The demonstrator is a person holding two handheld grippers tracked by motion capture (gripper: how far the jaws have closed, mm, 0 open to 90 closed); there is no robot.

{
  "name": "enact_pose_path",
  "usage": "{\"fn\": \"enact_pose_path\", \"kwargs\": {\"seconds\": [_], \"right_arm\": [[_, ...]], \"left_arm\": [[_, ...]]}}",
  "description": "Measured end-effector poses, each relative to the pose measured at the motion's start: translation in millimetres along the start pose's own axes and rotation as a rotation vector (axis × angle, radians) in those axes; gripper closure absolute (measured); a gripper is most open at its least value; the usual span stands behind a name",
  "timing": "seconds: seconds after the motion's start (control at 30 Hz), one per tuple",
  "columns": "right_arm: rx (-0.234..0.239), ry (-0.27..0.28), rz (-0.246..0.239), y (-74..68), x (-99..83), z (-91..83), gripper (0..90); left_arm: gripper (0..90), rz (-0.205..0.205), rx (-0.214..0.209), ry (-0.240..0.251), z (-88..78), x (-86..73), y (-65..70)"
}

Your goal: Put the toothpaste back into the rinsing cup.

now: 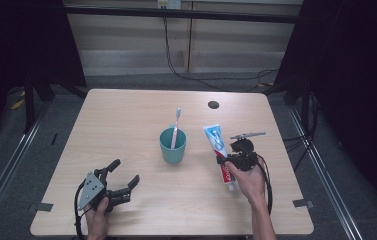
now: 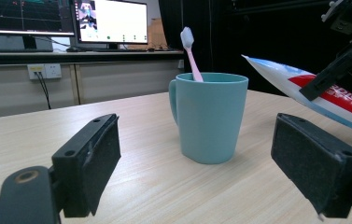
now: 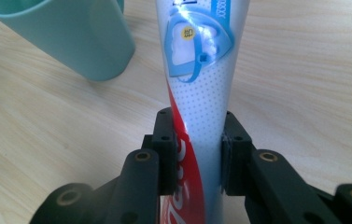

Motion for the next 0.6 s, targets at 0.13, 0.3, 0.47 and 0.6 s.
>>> {"fn": "enact_pose_path", "kwargs": {"seconds": [0.13,0.3,0.47,0.6], "right_arm": [[0.034,0.058,0.022,-1.7,3.2,-0.4,72.5],[0.047,0.113,0.008,-5.0,8.1,-2.6,72.6],[0.059,0.161,-0.004,-6.6,13.8,-5.4,72.6],[0.086,0.207,-0.022,-9.8,19.3,-9.3,72.6]], "left_arm": [[15.6,-0.006,-0.002,0.003,0.2,0.1,0.5],[15.6,-0.006,-0.002,0.003,0.2,0.1,0.5],[15.6,-0.005,-0.002,0.002,0.2,0.1,0.5],[15.6,-0.008,0.001,0.004,0.3,0.1,0.7]]}}
Point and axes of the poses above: each handheld gripper's, and its own axes: z roughly forward along the jaws, x roughly out of its top, y roughly to its right, the point moved 5 cm from there along z, roughly forward along the jaws, and after that the axes turned 11 degrees about y, right-handed, at the moved point
